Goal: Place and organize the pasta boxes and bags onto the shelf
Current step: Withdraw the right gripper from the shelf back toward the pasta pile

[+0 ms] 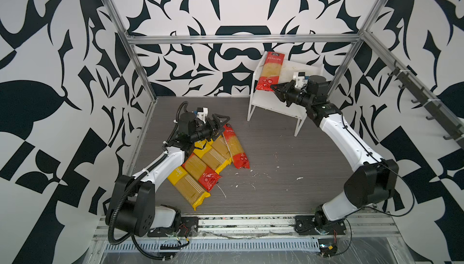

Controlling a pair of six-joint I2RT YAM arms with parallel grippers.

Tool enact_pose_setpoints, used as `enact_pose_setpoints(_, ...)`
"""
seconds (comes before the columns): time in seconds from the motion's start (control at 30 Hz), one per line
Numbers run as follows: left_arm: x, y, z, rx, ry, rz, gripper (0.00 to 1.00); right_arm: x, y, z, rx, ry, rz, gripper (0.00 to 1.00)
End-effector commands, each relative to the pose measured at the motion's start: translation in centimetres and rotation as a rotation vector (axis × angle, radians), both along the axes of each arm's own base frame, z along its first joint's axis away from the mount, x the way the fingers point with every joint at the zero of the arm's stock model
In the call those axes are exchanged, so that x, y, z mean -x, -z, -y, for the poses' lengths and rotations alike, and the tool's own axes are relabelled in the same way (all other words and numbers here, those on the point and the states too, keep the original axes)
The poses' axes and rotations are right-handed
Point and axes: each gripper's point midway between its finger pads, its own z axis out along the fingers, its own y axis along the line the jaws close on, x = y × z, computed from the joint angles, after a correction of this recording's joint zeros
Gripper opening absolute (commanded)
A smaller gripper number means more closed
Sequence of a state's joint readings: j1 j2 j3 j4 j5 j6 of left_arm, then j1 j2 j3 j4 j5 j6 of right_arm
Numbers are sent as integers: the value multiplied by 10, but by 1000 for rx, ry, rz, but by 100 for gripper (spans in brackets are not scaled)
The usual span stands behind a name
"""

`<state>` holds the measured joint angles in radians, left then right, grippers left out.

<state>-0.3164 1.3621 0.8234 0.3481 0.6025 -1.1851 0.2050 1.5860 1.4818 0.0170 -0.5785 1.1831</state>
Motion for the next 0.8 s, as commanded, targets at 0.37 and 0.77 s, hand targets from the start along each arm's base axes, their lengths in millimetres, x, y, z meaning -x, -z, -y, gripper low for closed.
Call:
enact_pose_setpoints(0.37,5,8,0,-12,7,-6,87,-15,-37,-12,-53,12,172,31)
enact_pose_setpoints(0.77,29,86,-39,-359,-72,-147,88,109,68,-29,260,-134,6,61)
